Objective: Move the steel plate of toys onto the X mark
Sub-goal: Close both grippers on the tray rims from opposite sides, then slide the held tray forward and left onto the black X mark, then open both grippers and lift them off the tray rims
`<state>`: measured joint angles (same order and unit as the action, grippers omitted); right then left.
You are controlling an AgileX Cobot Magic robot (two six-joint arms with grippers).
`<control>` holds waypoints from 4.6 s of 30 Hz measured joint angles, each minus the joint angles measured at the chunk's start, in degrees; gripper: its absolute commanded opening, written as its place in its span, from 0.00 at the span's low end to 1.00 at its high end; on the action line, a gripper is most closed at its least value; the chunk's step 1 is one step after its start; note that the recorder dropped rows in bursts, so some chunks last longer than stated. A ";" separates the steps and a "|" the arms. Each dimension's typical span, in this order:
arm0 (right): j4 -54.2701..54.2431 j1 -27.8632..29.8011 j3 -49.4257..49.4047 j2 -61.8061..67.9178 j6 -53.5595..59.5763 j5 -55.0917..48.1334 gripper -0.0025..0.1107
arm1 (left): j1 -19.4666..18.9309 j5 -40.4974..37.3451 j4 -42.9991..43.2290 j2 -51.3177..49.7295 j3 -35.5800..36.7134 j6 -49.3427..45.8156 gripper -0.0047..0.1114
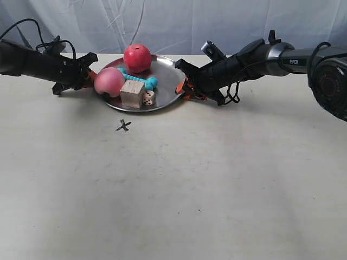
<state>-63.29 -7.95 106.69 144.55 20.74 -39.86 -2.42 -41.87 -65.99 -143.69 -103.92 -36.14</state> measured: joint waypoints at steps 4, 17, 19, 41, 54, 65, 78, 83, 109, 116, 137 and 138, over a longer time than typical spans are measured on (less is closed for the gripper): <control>-0.06 0.21 0.00 0.00 -1.12 -0.12 0.01 | 0.00 0.30 0.74 0.00 0.00 0.00 0.04; -0.05 0.53 0.00 0.00 -1.70 -3.03 0.01 | -0.23 -2.86 3.00 0.00 -0.23 1.98 0.04; -0.05 0.66 0.00 0.00 -1.82 -4.08 0.01 | -0.36 -3.94 3.91 0.00 -0.23 3.01 0.04; 3.09 0.91 -0.23 -1.28 -5.63 -18.70 0.01 | -0.36 -14.93 21.10 5.26 0.72 10.59 0.04; 0.07 1.00 -0.23 -1.40 -6.28 -27.11 0.01 | -0.69 -19.40 27.72 11.09 2.36 14.75 0.04; 8.60 -2.73 -0.33 -1.40 -9.54 -28.30 0.01 | -0.69 -19.49 31.63 12.78 10.70 14.82 0.04; 14.67 -3.98 -1.28 -4.72 -10.62 -29.83 0.01 | -0.69 -17.05 31.07 19.25 21.27 13.68 0.04; 16.54 -4.63 -2.97 -5.09 -11.97 -30.34 0.01 | -0.69 -17.05 30.54 20.30 24.99 13.56 0.04; 21.42 -7.42 -3.89 -5.32 -15.02 -30.65 0.17 | -0.69 -16.61 31.98 22.56 29.64 11.38 0.04; 21.48 -8.63 -3.89 -5.82 -13.86 -30.32 0.49 | -0.69 -15.54 31.87 22.56 29.77 10.19 0.04; 30.42 -8.73 -3.79 -9.96 -16.98 -28.45 0.49 | -10.39 -18.99 28.65 26.09 30.02 8.19 0.05; 31.71 -8.49 -3.79 -10.40 -17.09 -28.65 0.46 | -10.62 -19.30 28.55 26.87 30.02 8.19 0.04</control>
<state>-31.58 -16.43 102.90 134.14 3.65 -68.51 -13.04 -61.16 -37.44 -116.82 -73.90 -27.96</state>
